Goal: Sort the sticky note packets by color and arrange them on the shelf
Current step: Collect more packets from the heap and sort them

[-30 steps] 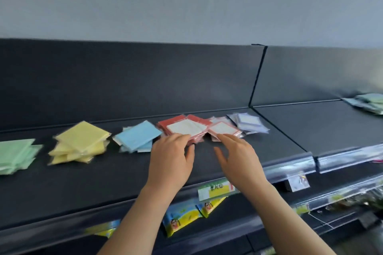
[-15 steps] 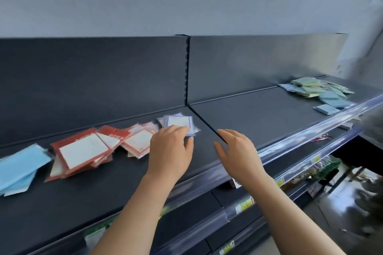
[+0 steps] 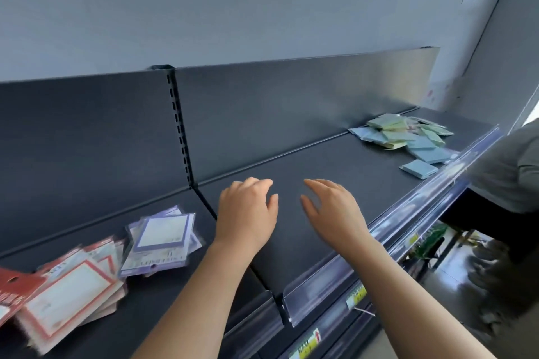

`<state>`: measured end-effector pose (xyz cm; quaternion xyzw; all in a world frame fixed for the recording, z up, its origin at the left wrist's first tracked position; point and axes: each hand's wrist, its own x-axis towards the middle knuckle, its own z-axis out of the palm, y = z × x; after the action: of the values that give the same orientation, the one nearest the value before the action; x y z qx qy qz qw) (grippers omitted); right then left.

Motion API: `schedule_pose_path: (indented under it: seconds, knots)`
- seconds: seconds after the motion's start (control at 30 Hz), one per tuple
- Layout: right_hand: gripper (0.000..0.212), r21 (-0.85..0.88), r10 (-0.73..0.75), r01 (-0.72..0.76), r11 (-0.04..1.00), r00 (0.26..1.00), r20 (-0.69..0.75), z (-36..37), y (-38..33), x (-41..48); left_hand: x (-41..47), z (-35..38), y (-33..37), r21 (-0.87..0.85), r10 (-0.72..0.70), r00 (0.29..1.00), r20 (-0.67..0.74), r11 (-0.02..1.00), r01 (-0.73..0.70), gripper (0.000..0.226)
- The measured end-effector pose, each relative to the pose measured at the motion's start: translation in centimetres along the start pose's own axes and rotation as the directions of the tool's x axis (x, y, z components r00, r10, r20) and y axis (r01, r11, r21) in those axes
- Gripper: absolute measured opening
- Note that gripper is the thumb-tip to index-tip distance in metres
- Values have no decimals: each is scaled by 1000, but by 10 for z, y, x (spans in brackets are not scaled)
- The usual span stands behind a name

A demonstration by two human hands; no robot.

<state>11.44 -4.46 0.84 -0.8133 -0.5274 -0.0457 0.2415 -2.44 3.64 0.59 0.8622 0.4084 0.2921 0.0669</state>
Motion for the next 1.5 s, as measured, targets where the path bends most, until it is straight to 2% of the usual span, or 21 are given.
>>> schedule_pose_path:
  seconds: [0.27,0.43,0.6,0.67,0.87,0.97,1.03,1.1,1.2,1.33,1.5]
  knots:
    - [38,-47,-11,9,999,999,-49,3,102,57,46,52,45,61,-34,998,52,998,31,36]
    - [43,-183,82,-72,980,995,48,-4,207,95,77,101,98,91,-103,993,66,991,97,30]
    - [37,-273,201,-152,950,966,163,-15,294,123,109,149,150,107,-139,985,102,986,128,35]
    - [38,-219,163,-120,968,969,188,-15,308,132,119,166,162,142,-166,979,122,979,148,33]
    - [34,-52,-107,121,991,972,210,-1,296,151,138,195,167,245,-233,960,154,950,192,30]
    - [35,57,-181,173,983,956,232,2,293,163,149,202,164,276,-234,959,158,943,185,30]
    - [38,172,-191,157,973,960,204,-3,299,174,158,206,165,274,-229,959,168,945,177,30]
    - [42,171,-144,123,978,982,119,-11,314,189,168,212,171,272,-218,961,169,948,167,31]
    - [46,53,-17,14,998,998,54,-21,349,216,181,221,189,231,-216,959,186,958,171,33]
    - [54,-97,112,-102,990,987,111,-28,395,252,199,237,216,203,-208,954,216,965,165,37]
    - [67,-132,156,-129,983,961,227,-28,435,303,229,262,242,191,-265,942,205,955,226,41]
